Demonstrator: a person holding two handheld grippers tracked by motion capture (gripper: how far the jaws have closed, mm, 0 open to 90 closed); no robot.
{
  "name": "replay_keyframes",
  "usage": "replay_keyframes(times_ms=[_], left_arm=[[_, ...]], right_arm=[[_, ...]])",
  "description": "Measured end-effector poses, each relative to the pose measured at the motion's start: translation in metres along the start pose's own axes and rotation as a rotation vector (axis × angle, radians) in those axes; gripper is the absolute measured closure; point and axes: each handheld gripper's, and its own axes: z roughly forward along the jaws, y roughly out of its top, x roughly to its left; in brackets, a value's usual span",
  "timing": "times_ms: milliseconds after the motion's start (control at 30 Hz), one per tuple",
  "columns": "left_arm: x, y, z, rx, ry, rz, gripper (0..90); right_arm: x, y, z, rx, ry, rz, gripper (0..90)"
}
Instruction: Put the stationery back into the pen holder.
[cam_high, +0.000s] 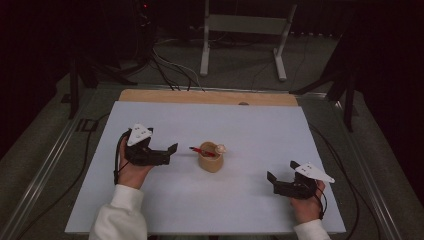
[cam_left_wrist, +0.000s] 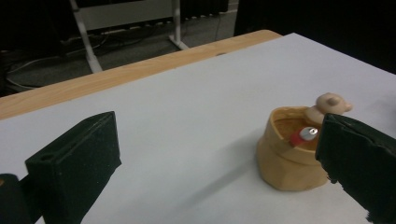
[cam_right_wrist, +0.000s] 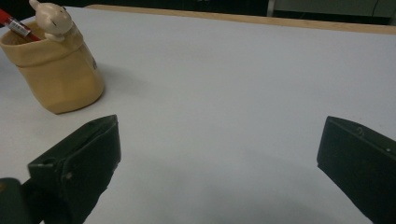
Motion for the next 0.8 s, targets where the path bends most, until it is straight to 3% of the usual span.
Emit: replay_keyframes(times_ms=[300,667,800], left_arm=[[0.016,-0.01,-0.017,-0.014,0.036,0.017,0.5],[0.028,-0.042,-0.033,-0.047,0.108,0.01,0.5],[0.03,-0.052,-0.036,-0.037,0.129,0.002,0.5]], right_arm=[[0.0,0.0,0.0,-0.001,0.0,0.001,0.0],[0.004,0.001,-0.003,-0.013,0.012,-0.001,0.1],[0.006,0.001,-0.004,-0.017,0.018,-0.004,0.0]])
